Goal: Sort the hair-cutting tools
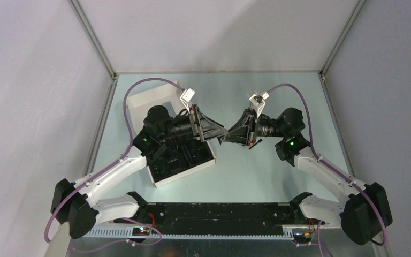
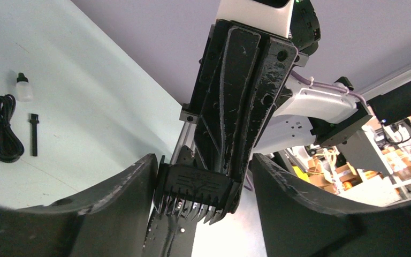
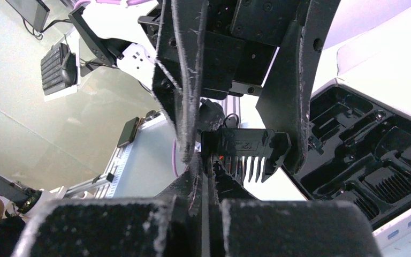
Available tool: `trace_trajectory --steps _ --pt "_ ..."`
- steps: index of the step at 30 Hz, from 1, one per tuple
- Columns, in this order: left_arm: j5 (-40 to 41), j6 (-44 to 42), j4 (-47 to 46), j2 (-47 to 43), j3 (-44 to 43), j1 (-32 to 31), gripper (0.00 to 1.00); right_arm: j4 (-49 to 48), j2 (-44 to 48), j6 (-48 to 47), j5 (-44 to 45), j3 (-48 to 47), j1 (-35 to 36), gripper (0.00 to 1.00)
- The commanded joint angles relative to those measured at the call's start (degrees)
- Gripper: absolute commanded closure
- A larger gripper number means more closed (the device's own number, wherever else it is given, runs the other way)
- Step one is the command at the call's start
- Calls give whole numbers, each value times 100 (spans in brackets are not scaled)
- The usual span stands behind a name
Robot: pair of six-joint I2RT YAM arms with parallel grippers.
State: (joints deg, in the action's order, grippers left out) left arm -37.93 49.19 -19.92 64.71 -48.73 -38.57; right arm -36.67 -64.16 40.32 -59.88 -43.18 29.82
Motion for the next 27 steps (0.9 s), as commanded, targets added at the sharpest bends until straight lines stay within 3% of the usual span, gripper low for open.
trace_trajectory --steps 1,11,13,16,18,22,27 --pt "-129 124 -350 -188 26 65 38 -191 87 -25 -53 -23 5 100" --pt "93 -117 33 -307 38 94 72 16 139 -134 50 -17 9 100" --pt "318 -302 387 -424 29 87 75 187 197 -214 151 -25 6 87" --pt "1145 -706 1216 -638 -18 86 78 617 377 -521 471 -30 -45 50" --pt "1898 -945 2020 -769 -118 80 80 1092 516 -819 755 -30 -62 32" --pt "3321 -959 3226 -995 -151 74 81 2116 793 -1331 1578 -30 -81 14" --pt "5286 -218 4649 -1160 -118 53 86 3369 1146 -1739 2872 -32 -137 9"
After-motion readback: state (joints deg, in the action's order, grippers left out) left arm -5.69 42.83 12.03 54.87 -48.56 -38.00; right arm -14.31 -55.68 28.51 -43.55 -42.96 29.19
